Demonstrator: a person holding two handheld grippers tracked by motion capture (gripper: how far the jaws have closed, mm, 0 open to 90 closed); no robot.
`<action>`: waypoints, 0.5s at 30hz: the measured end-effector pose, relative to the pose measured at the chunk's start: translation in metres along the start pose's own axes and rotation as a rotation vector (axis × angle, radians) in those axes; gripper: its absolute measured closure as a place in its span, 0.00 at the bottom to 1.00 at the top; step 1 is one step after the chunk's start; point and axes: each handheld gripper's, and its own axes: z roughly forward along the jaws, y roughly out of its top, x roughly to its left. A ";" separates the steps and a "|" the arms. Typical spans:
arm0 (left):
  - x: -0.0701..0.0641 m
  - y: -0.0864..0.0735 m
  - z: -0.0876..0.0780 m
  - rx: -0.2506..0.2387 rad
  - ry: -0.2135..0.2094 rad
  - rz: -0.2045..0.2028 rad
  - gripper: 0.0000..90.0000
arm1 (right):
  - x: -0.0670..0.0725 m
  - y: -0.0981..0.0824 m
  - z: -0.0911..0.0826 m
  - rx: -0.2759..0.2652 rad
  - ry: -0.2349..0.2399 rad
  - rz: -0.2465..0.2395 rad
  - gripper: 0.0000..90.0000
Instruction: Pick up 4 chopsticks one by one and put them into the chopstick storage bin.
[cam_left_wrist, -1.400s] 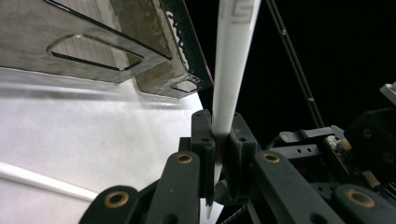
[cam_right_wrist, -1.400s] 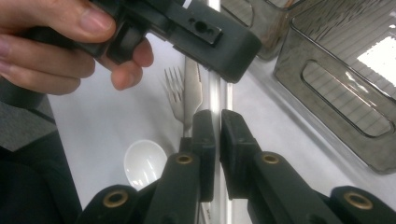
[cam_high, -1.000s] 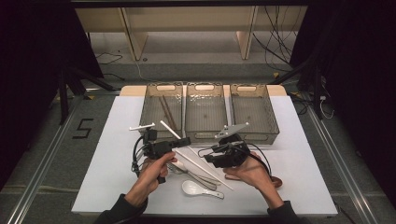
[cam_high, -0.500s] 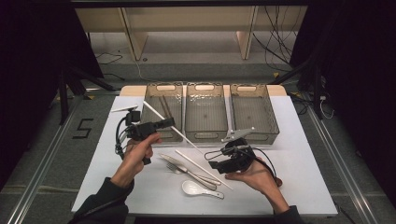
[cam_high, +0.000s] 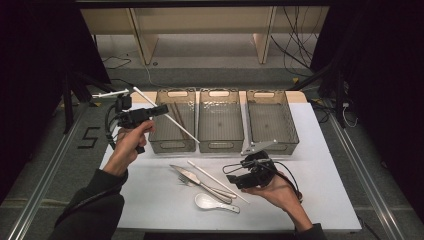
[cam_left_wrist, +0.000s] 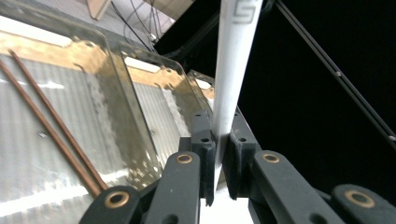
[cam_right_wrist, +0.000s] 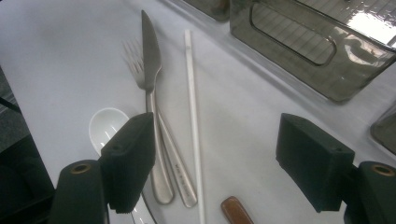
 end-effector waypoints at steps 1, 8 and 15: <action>0.001 0.003 0.000 -0.003 0.011 0.006 0.93 | 0.000 0.000 0.000 -0.001 -0.002 -0.001 0.32; 0.008 0.020 0.004 0.005 0.089 0.034 0.93 | 0.000 -0.002 -0.001 -0.009 -0.002 -0.002 0.31; 0.018 0.023 0.020 0.045 0.152 0.038 0.93 | 0.000 -0.003 0.000 -0.001 0.002 -0.005 0.31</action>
